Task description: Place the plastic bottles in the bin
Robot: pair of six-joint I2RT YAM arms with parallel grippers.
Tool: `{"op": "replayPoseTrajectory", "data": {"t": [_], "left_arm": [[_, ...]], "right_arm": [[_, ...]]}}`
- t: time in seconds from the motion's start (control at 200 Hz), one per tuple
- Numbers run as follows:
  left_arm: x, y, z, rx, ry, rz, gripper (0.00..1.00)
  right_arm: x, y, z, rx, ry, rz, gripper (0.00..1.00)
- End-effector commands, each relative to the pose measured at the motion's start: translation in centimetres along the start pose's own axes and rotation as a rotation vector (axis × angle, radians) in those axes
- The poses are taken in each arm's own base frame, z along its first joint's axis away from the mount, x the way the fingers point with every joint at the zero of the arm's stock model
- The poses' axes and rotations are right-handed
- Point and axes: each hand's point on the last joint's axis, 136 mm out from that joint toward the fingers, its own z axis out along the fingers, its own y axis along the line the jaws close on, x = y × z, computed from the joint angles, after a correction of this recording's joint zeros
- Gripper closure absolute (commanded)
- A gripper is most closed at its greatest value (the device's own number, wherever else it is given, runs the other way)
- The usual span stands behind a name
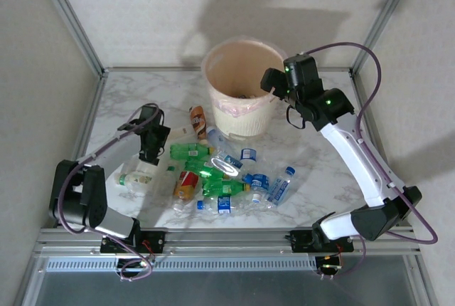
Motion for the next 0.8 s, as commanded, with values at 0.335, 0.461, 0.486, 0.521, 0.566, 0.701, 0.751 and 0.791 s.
{"op": "replayPoseTrajectory", "data": {"t": [0.335,0.461,0.486,0.521,0.566,0.701,0.751,0.791], "left_arm": [[-0.9,-3.0,1.6,-0.011,-0.028,-0.094,0.09],[-1.0,-2.7,2.0,-0.033,-0.036,-0.106,0.10],[-0.9,-2.7,2.1,-0.036,-0.035,-0.106,0.10],[-0.9,-2.7,2.2,-0.040,-0.035,-0.105,0.09],[-0.9,-2.7,2.4,-0.045,-0.036,-0.102,0.09],[-1.1,-2.7,3.8,-0.083,-0.040,-0.093,0.11],[-1.1,-2.7,4.2,-0.094,-0.037,-0.095,0.12],[-1.1,-2.7,4.4,-0.099,-0.037,-0.094,0.14]], "right_arm": [[0.1,0.3,-0.2,-0.018,-0.002,0.011,0.05],[0.0,0.1,-0.2,-0.009,-0.007,0.006,0.04],[0.0,0.1,-0.1,-0.007,-0.008,0.005,0.03],[0.0,0.0,-0.1,-0.003,-0.008,0.004,0.03],[0.0,0.0,-0.1,0.000,-0.009,0.001,0.03],[0.1,-0.1,0.1,0.007,-0.006,-0.009,0.02],[0.1,-0.1,0.2,0.010,-0.006,-0.013,0.02],[0.1,-0.1,0.3,0.013,-0.008,-0.015,0.03]]}}
